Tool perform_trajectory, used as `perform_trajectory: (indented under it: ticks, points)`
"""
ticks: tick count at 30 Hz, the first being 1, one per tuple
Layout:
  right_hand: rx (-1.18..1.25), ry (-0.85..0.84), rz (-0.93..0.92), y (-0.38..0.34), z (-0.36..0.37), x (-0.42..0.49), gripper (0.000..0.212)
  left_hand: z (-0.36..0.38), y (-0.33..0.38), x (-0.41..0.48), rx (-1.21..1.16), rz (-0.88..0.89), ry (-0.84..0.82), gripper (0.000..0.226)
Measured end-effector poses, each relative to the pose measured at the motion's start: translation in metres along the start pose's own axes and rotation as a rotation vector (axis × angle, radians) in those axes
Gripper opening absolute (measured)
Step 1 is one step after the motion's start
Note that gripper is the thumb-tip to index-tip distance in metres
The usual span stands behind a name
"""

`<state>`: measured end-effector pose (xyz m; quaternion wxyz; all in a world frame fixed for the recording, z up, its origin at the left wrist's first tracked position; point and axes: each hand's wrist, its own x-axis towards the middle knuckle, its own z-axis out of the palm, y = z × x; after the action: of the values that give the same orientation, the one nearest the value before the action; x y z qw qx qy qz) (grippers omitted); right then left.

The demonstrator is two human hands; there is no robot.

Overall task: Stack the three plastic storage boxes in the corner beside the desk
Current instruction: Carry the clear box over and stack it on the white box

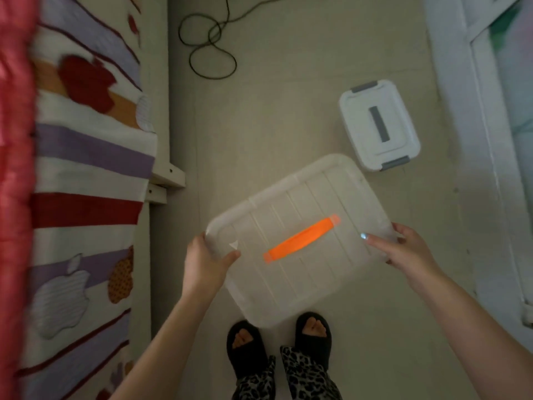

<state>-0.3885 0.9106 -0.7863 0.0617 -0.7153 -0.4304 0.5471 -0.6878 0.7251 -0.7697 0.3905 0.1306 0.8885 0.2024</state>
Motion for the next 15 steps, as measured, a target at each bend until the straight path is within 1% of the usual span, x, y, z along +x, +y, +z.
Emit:
perform_trajectory:
  ticks: [1,2,3,8,10,13,15]
  points:
    - [0.012,0.000,-0.006,-0.013,-0.009,-0.015,0.028,-0.014,0.011,-0.014,-0.002,0.009,0.001,0.066]
    - [0.019,0.005,-0.011,-0.024,-0.017,-0.028,0.025,-0.026,0.020,-0.027,-0.001,0.024,0.003,0.067]
    - [0.022,0.009,-0.015,-0.035,-0.026,-0.043,0.026,-0.039,0.031,-0.041,0.001,0.042,0.010,0.068]
    - [0.045,0.005,-0.051,-0.089,-0.069,-0.121,0.059,-0.104,0.082,-0.105,-0.001,0.122,0.027,0.077]
    - [0.056,0.016,-0.088,-0.108,-0.085,-0.151,0.064,-0.126,0.099,-0.128,-0.015,0.140,0.027,0.076]
    - [0.058,0.047,-0.175,-0.135,-0.107,-0.197,0.059,-0.158,0.124,-0.163,-0.040,0.184,0.051,0.073]
    - [0.049,0.068,-0.229,-0.152,-0.119,-0.225,0.049,-0.176,0.139,-0.183,-0.046,0.230,0.086,0.072]
